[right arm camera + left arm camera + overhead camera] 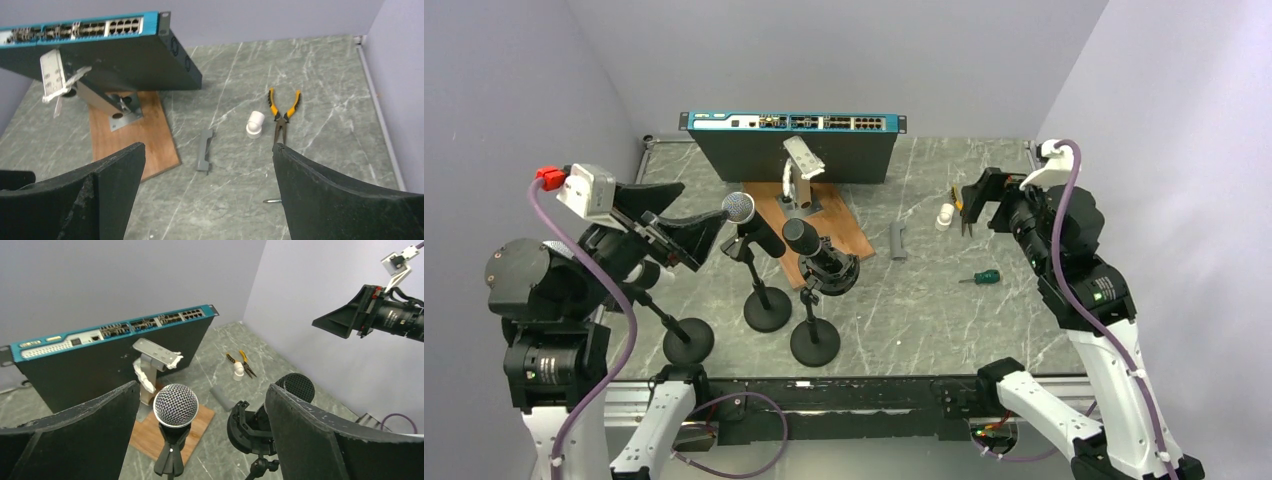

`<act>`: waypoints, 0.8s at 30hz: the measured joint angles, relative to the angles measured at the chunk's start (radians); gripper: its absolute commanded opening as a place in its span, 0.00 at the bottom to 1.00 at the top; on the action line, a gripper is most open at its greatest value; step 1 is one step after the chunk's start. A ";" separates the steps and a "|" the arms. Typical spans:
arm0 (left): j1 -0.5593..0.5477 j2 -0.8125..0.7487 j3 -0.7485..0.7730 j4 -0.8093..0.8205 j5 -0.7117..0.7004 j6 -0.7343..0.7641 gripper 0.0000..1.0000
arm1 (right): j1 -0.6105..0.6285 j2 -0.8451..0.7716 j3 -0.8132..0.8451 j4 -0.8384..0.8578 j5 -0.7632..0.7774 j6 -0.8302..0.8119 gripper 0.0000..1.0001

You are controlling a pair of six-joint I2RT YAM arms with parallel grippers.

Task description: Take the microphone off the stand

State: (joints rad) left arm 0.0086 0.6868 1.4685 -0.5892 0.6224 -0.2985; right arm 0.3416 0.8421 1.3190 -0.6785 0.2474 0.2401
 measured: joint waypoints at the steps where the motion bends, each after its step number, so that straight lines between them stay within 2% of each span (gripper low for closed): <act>1: 0.000 0.000 -0.013 0.008 0.009 -0.008 0.99 | 0.000 0.000 -0.012 0.007 -0.018 0.000 1.00; 6: 0.000 0.002 -0.074 0.026 0.042 -0.033 0.99 | 0.000 0.000 -0.058 0.022 -0.126 -0.018 1.00; 10: 0.000 0.013 -0.077 0.014 0.052 -0.028 0.99 | 0.000 -0.015 -0.092 0.037 -0.286 -0.037 1.00; 16: 0.000 -0.005 -0.092 0.010 0.063 -0.028 0.99 | 0.003 -0.037 -0.148 0.143 -0.713 -0.039 1.00; 19: 0.000 -0.019 -0.107 0.008 0.073 -0.028 0.99 | 0.021 -0.037 -0.174 0.198 -0.880 -0.038 1.00; 24: 0.000 -0.029 -0.108 0.016 0.095 -0.027 0.99 | 0.086 -0.005 -0.180 0.251 -1.041 -0.045 1.00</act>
State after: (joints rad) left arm 0.0086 0.6582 1.3602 -0.5728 0.7177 -0.3260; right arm 0.4274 0.8371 1.1389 -0.4271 -0.7933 0.1951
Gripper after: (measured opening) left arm 0.989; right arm 0.998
